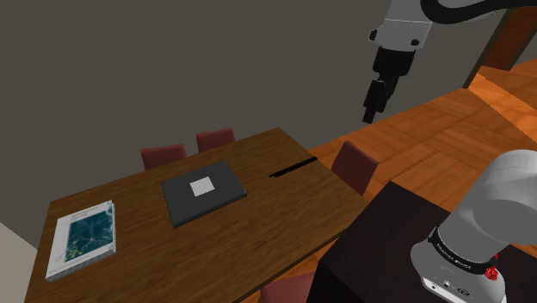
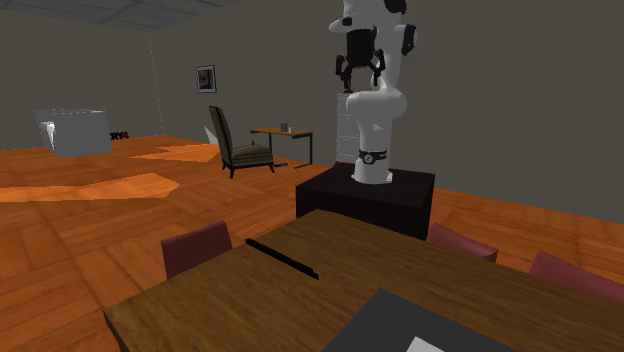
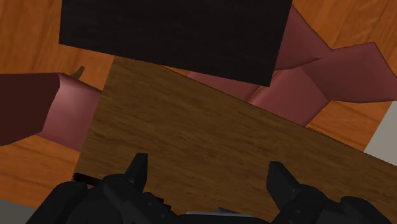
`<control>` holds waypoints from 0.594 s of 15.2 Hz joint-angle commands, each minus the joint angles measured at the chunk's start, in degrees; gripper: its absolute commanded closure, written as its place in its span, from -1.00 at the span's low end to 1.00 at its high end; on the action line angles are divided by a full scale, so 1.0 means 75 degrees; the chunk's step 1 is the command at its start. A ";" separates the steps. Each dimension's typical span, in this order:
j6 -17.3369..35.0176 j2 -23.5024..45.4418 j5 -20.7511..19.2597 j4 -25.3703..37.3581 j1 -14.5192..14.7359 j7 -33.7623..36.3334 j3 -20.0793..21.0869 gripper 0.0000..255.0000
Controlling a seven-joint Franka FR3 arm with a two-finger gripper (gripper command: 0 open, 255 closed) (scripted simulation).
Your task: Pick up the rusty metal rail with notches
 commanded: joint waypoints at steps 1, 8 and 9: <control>0.0000 0.0000 0.0000 0.0000 0.0000 0.0000 0.0000 -1.00; 0.1761 0.1056 -0.0478 -0.0728 0.0164 -0.2116 -0.0886 -1.00; 0.2021 0.1272 -0.0526 -0.0774 0.0195 -0.2416 -0.1012 -1.00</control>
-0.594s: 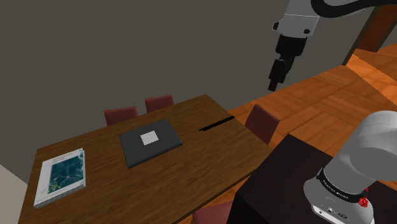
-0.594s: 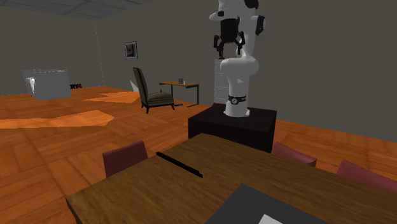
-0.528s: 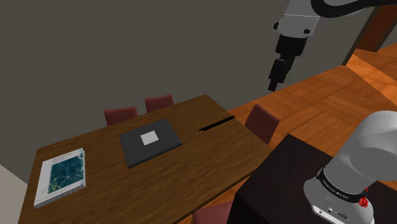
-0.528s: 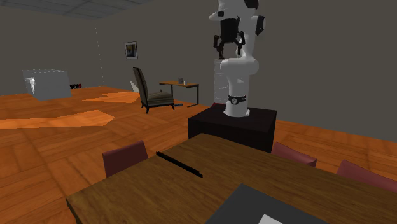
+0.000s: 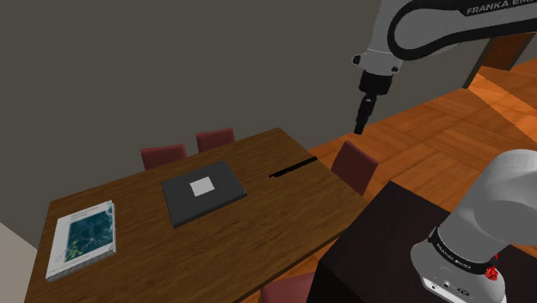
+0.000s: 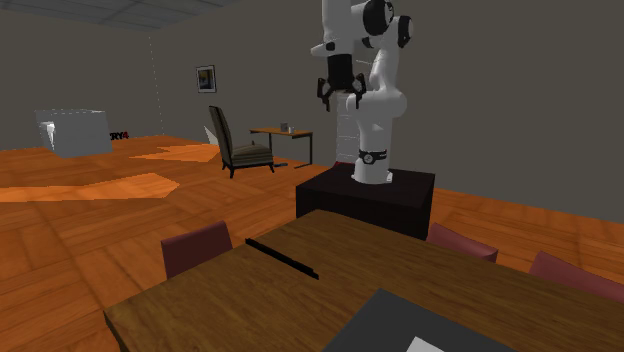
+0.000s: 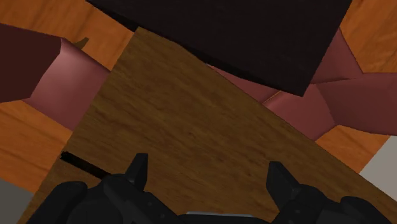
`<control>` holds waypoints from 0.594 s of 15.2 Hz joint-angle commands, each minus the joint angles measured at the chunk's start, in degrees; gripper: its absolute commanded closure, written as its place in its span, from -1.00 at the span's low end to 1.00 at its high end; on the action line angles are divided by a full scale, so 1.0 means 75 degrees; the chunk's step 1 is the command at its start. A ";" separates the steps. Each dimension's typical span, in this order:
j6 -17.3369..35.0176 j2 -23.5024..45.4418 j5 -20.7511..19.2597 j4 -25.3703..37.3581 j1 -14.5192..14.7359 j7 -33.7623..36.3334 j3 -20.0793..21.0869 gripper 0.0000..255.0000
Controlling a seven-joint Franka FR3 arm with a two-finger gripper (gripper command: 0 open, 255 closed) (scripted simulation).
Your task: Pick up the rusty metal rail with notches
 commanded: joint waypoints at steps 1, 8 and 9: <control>0.0567 0.0435 -0.0084 -0.0122 0.0070 -0.0615 -0.0233 -1.00; 0.2290 0.2398 -0.0049 0.0079 0.0385 -0.2787 -0.1029 -1.00; 0.2510 0.2715 0.0015 0.0165 0.0439 -0.3115 -0.1124 -1.00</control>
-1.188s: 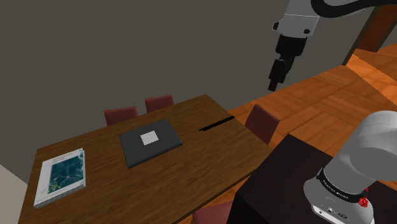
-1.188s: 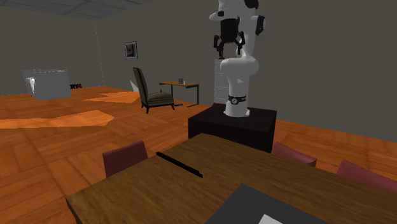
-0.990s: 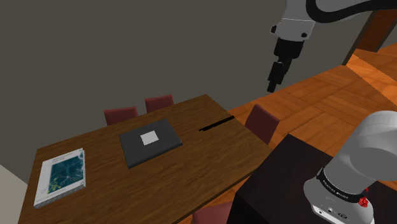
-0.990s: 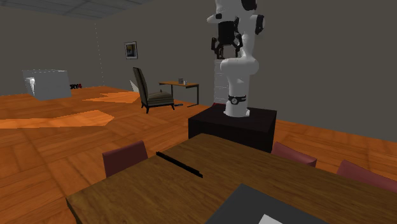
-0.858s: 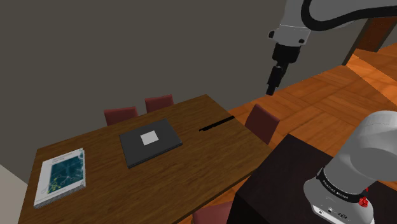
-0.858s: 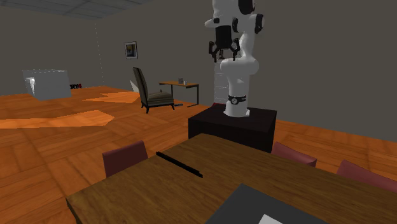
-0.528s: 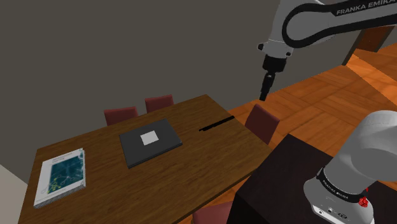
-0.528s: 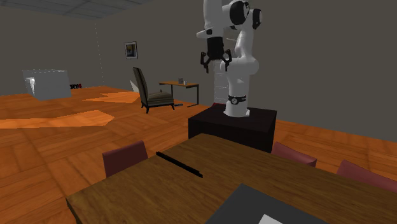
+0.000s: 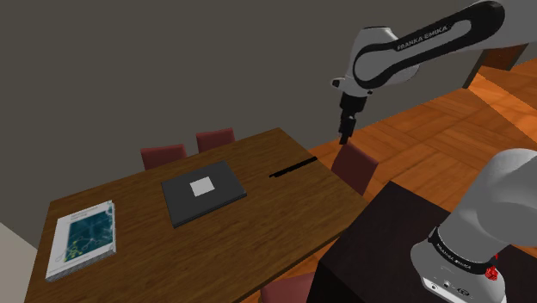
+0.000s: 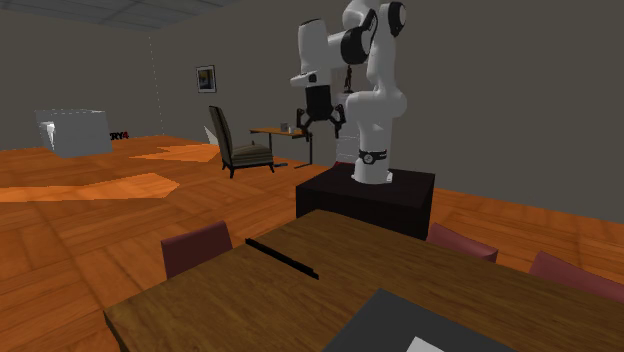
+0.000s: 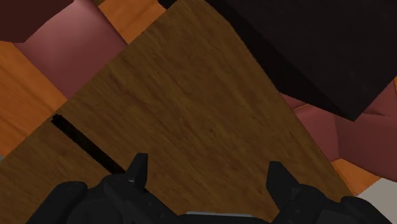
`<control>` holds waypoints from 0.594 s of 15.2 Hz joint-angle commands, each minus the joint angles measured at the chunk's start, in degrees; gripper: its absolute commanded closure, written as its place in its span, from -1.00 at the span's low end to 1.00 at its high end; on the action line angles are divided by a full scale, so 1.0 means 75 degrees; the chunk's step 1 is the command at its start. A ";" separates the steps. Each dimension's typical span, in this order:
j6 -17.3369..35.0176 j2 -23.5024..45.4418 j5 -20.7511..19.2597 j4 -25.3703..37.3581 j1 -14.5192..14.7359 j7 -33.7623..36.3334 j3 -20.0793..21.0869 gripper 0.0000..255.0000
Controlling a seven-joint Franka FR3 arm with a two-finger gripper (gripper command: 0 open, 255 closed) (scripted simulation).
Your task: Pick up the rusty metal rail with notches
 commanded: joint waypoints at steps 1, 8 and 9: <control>0.0501 0.0633 0.0137 0.0122 0.0128 -0.0674 -0.0177 -1.00; 0.1612 0.2983 0.1115 0.1176 0.0369 -0.3125 -0.0470 -1.00; 0.1716 0.3318 0.1282 0.1373 0.0359 -0.3471 -0.0445 -1.00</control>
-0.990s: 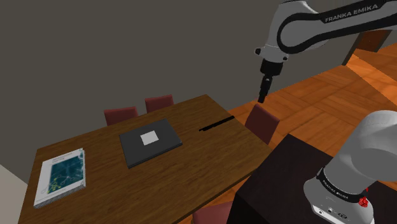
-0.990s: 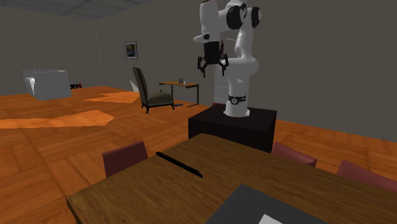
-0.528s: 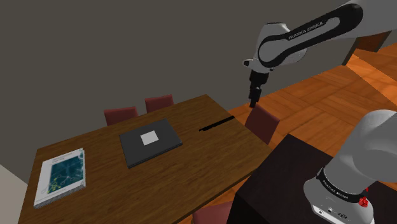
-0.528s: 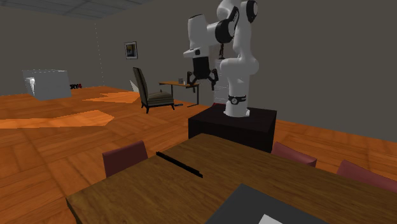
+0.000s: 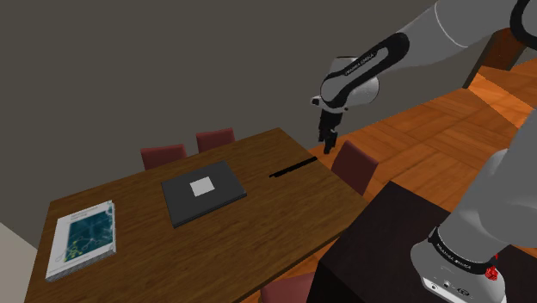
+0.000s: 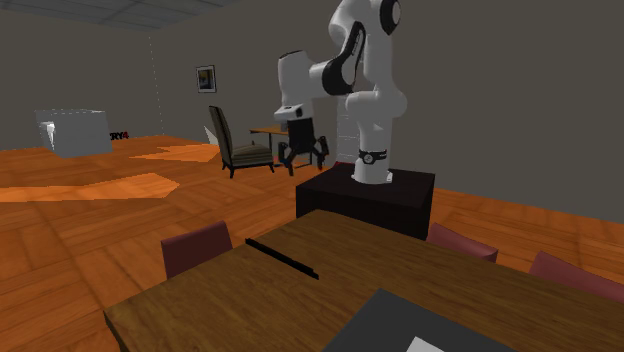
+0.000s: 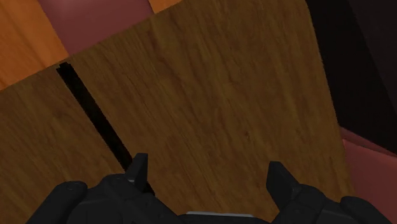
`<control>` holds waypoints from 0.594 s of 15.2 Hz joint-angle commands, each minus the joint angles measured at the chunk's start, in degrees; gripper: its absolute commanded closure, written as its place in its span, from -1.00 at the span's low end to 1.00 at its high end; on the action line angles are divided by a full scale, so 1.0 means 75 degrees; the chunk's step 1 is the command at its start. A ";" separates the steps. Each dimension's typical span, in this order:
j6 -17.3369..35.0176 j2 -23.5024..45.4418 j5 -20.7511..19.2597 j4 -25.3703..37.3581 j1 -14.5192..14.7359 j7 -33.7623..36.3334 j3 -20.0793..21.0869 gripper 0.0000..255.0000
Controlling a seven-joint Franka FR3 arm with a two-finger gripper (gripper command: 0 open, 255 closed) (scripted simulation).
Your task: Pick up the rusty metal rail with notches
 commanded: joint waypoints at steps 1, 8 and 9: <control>0.0225 0.0639 0.0322 0.0347 -0.0027 -0.0723 0.0052 -1.00; 0.0603 0.2848 0.1057 0.2037 -0.0422 -0.2652 0.0631 -1.00; 0.0626 0.3149 0.1096 0.2309 -0.0484 -0.2865 0.0727 -1.00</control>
